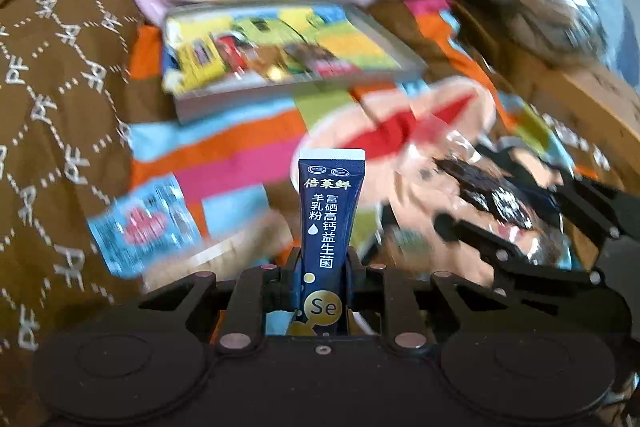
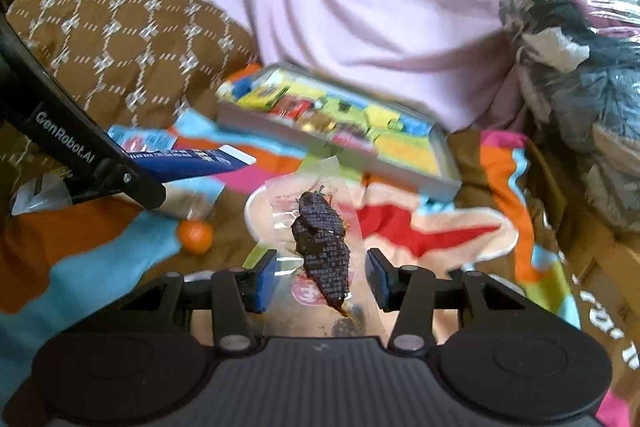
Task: Organize snacks
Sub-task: 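Carry the stick and meat strip to the grey tray with both tools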
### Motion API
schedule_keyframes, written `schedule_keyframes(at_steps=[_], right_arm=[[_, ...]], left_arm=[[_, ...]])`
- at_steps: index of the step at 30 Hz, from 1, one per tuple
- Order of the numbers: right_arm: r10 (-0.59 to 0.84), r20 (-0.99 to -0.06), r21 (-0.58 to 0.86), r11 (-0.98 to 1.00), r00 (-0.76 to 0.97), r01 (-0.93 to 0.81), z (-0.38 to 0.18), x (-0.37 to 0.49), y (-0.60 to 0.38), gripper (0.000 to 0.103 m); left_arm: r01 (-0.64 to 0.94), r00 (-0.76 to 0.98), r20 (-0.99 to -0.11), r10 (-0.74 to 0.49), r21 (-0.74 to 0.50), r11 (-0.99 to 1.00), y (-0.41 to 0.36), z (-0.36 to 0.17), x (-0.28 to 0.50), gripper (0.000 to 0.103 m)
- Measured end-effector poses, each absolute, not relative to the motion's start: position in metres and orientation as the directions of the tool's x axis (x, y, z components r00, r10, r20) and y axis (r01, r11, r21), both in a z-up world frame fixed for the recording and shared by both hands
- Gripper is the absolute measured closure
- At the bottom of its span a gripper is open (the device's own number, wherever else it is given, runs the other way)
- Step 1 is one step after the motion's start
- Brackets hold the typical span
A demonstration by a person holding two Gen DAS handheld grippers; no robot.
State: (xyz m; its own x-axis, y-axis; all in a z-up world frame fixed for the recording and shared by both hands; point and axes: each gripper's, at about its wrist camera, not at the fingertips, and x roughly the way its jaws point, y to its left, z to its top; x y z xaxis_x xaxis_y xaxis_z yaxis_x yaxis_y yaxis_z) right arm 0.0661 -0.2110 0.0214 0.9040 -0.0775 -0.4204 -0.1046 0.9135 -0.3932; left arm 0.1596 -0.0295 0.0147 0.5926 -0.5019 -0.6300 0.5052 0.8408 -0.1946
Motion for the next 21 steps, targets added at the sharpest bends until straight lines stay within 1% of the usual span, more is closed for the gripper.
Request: schedule_keyframes(at_steps=[3,10,16,21], right_arm=[[-0.059,-0.403,-0.362,0.927,0.913,-0.1,0.033,0.086,-0.219,0.051],[-0.02,-0.373,-0.331,0.937,0.928,-0.114,0.061,0.15,-0.241,0.051],[-0.059,-0.378,-0.284,0.957,0.924,-0.055,0.081,0.223,-0.264,0.051],[-0.095,-0.394,-0.243,0.97,0.914,-0.004,0.084,0.286,-0.275,0.051]], left_arm=[[0.471,0.63,-0.602,-0.491,-0.206,0.858,-0.032,0.029,0.183,0.082],[0.43,0.728,-0.52,-0.446,-0.159,0.889,-0.055,0.067,0.25,0.082],[0.384,0.769,-0.476,-0.427,-0.19,0.903,-0.068,0.081,0.307,0.081],[0.339,0.791,-0.474,-0.387,-0.187,0.922,-0.082,0.078,0.356,0.081]])
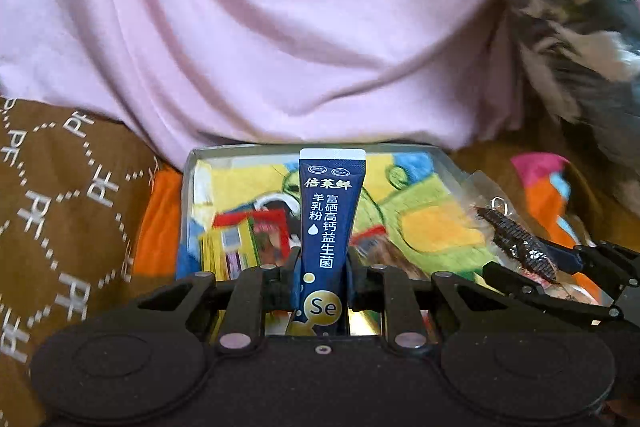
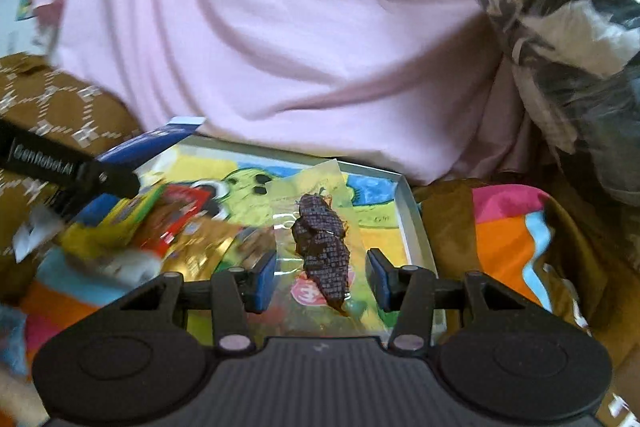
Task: Organize snacks
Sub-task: 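Carry the stick and meat strip to the grey tray with both tools, then open both tools over the tray and lift them away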
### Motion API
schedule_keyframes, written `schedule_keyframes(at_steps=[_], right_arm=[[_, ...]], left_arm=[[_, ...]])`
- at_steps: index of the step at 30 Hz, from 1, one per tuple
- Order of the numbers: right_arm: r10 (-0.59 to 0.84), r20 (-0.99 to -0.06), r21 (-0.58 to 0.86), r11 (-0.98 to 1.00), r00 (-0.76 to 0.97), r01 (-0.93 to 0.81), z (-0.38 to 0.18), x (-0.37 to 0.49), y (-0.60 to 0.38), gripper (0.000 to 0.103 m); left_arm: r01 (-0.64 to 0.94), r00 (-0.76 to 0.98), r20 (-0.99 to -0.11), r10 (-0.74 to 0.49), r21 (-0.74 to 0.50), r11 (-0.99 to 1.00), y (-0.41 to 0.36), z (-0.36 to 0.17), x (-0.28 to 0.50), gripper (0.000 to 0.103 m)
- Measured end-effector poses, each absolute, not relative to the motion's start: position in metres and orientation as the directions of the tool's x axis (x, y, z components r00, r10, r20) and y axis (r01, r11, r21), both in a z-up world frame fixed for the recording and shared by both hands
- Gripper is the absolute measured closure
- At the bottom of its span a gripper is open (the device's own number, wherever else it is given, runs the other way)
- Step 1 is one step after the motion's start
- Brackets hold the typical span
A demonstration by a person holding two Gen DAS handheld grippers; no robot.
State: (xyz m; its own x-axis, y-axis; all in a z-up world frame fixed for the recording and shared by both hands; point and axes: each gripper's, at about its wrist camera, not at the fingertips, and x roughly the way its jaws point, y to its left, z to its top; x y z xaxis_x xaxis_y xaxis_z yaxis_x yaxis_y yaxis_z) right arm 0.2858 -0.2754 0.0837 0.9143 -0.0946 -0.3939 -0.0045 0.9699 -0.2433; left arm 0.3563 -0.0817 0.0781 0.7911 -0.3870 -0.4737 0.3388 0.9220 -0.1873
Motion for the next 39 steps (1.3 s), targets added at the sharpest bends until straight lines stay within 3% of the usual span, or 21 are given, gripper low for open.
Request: schedule_keyframes(at_steps=[14,27,29,31,33,39], right_arm=[[-0.119,-0.457,-0.241,0.971,0.881,0.007,0.054,0.364,-0.29,0.051],[-0.114,-0.508,-0.121,0.991,0.854,0.06,0.032,0.379,-0.325,0.049],[-0.115,-0.508,-0.113,0.991,0.853,0.066,0.034,0.379,-0.327,0.044],[-0.113,-0.499,-0.111,0.992,0.859,0.066,0.035,0.377,-0.33,0.037],[-0.115,-0.482,-0.106,0.992,0.868,0.072,0.038,0.372,-0.332,0.027],[-0.111,-0.43,-0.098,0.992,0.896,0.076,0.051,0.356,-0.332,0.013]], left_arm=[[0.325,0.754,-0.543,-0.37,-0.181,0.928,-0.118,0.039,0.444,0.081],[0.355,0.75,-0.567,-0.34,-0.088,0.931,-0.141,0.019,0.453,0.077],[0.357,0.755,-0.564,-0.336,-0.077,0.931,-0.142,0.019,0.452,0.075],[0.35,0.756,-0.562,-0.335,-0.084,0.933,-0.142,0.021,0.452,0.07],[0.345,0.758,-0.556,-0.341,-0.101,0.933,-0.139,0.023,0.451,0.056],[0.334,0.79,-0.512,-0.337,-0.102,0.937,-0.137,0.034,0.437,0.029]])
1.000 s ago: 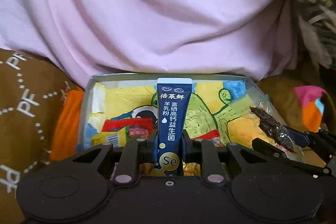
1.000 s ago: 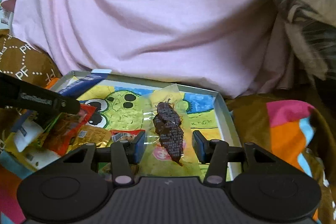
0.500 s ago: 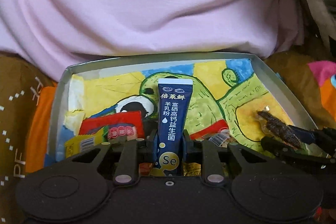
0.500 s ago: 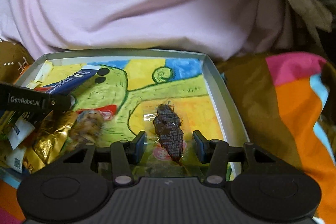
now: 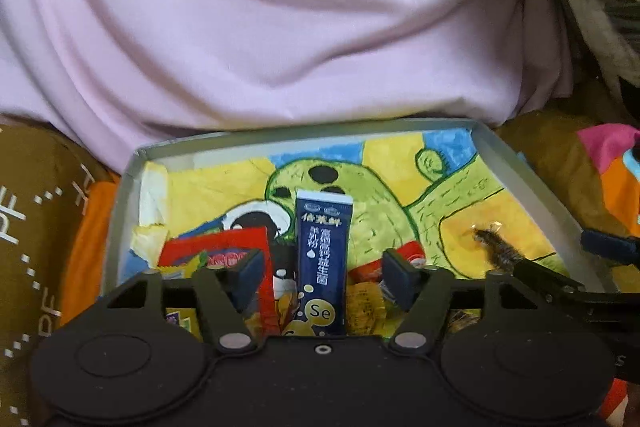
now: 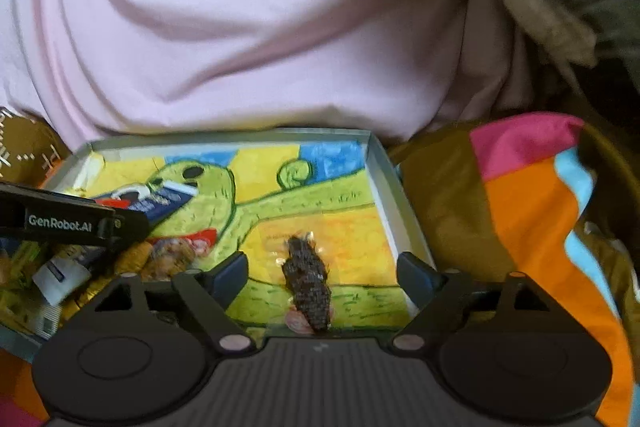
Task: Organize snacks
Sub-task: 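Open both tools over the tray and lift them away, then move both tools back toward the remaining snacks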
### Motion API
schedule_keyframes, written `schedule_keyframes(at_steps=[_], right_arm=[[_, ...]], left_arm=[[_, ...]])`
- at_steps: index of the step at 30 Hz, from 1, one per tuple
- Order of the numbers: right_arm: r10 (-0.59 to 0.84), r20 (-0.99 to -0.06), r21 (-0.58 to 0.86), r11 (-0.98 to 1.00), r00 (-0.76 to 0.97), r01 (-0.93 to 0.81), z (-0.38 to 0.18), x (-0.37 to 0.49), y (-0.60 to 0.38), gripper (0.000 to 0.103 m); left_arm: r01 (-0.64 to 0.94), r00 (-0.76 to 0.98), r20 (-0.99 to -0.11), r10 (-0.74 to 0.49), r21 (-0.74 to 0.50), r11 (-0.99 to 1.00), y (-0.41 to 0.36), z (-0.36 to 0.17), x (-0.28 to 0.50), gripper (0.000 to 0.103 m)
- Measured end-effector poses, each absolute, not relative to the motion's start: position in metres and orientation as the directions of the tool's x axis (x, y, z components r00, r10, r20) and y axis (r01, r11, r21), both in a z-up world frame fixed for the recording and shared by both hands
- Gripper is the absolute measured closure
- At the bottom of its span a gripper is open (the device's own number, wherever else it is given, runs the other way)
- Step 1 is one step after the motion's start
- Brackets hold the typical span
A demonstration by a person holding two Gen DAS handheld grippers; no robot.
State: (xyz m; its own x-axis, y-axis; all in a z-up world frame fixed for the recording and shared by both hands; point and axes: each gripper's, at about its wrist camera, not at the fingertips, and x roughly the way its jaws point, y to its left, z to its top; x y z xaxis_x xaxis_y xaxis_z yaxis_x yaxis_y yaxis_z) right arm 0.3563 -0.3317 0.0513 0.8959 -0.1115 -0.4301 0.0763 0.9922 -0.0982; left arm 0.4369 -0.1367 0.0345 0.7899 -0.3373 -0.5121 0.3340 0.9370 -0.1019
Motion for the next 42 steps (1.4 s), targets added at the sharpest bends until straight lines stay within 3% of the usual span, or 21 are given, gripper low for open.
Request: schedule_keyframes(at_steps=[10,25,42], right_arm=[[-0.146,-0.303,-0.073,0.989,0.942,0.13,0.087,0.301,-0.332,0.0],[-0.05,-0.192,-0.022,0.999,0.98,0.046,0.131,0.193,-0.295,0.0],[0.042,-0.273,-0.01,0.999,0.961,-0.046,0.09,0.086,-0.256,0.0]], left_arm=[[0.291,0.853,-0.407,-0.327,-0.15,0.945,-0.109,0.072,0.387,0.001],[0.199,0.927,-0.294,-0.232,-0.136,0.97,-0.039,0.111,0.267,0.001],[0.142,0.919,-0.355,-0.17,-0.106,0.984,0.011,0.069,0.165,0.001]])
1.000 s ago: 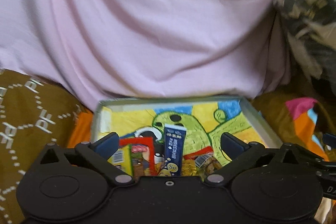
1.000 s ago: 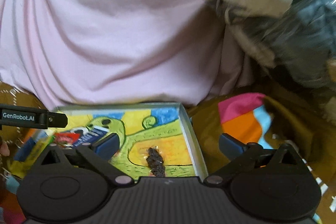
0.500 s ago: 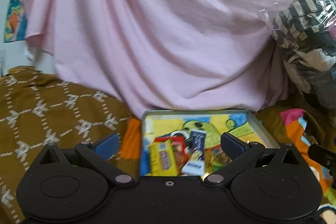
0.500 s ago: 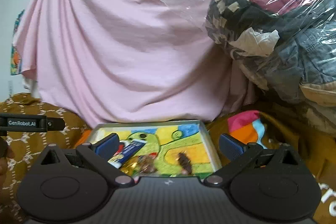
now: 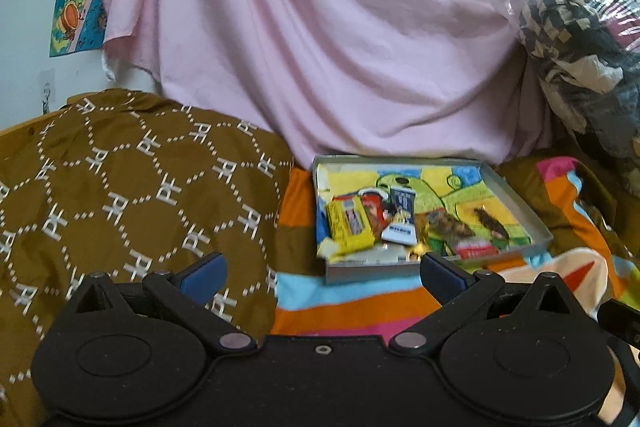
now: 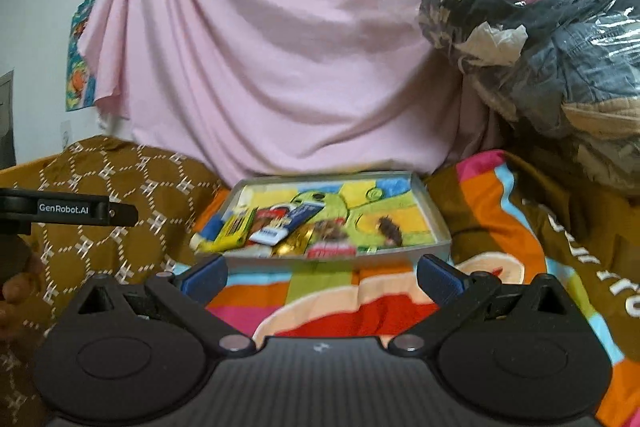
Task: Organize snacks
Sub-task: 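Move both tools back toward the remaining snacks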
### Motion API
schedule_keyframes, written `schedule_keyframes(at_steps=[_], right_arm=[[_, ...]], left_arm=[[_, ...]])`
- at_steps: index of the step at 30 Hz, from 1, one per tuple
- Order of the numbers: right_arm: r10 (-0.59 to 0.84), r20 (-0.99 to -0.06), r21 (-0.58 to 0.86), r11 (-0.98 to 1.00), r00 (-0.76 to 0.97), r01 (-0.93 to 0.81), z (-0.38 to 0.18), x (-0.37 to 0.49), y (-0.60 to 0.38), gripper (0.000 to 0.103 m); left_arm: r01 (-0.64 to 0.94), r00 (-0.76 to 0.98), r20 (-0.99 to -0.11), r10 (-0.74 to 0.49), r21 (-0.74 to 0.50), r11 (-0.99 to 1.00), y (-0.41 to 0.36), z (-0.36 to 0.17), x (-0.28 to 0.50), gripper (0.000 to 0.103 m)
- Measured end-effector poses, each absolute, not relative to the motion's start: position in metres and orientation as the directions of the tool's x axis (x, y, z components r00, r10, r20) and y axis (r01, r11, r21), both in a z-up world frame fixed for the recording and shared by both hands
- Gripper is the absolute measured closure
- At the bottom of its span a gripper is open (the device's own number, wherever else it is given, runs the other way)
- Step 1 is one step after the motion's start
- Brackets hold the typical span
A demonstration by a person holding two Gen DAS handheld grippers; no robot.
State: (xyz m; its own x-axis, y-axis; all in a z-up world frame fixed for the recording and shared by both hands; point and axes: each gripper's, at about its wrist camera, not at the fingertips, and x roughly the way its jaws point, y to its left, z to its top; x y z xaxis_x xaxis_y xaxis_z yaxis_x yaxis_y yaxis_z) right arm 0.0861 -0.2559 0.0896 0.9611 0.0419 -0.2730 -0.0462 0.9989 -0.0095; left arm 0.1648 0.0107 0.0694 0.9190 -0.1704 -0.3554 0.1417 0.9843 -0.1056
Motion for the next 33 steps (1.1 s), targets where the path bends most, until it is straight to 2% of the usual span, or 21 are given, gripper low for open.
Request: schedule_keyframes(at_steps=[9,17,21,33], right_arm=[[0.079,-0.338,-0.035,0.995,0.938,-0.097,0.071,0.055,-0.244,0.0],[0.098,-0.417,-0.039,0.991,0.903,-0.125,0.045,0.04,-0.235,0.0],[0.105,-0.461,-0.04,0.989,0.881,-0.139,0.032,0.037,-0.231,0.0],[0.115,-0.572,-0.029,0.987,0.812,-0.159,0.003,0.042,-0.222,0.0]], left_arm=[[0.151,0.894,-0.412,-0.175,-0.091,0.984,0.024,0.047,0.128,0.001],[0.26,0.817,-0.506,-0.275,-0.102,0.96,0.028,0.021,0.109,0.001],[0.301,0.787,-0.55,-0.281,-0.056,0.952,0.023,0.01,0.106,0.001],[0.375,0.671,-0.671,-0.317,-0.063,0.925,0.015,-0.021,0.123,0.001]])
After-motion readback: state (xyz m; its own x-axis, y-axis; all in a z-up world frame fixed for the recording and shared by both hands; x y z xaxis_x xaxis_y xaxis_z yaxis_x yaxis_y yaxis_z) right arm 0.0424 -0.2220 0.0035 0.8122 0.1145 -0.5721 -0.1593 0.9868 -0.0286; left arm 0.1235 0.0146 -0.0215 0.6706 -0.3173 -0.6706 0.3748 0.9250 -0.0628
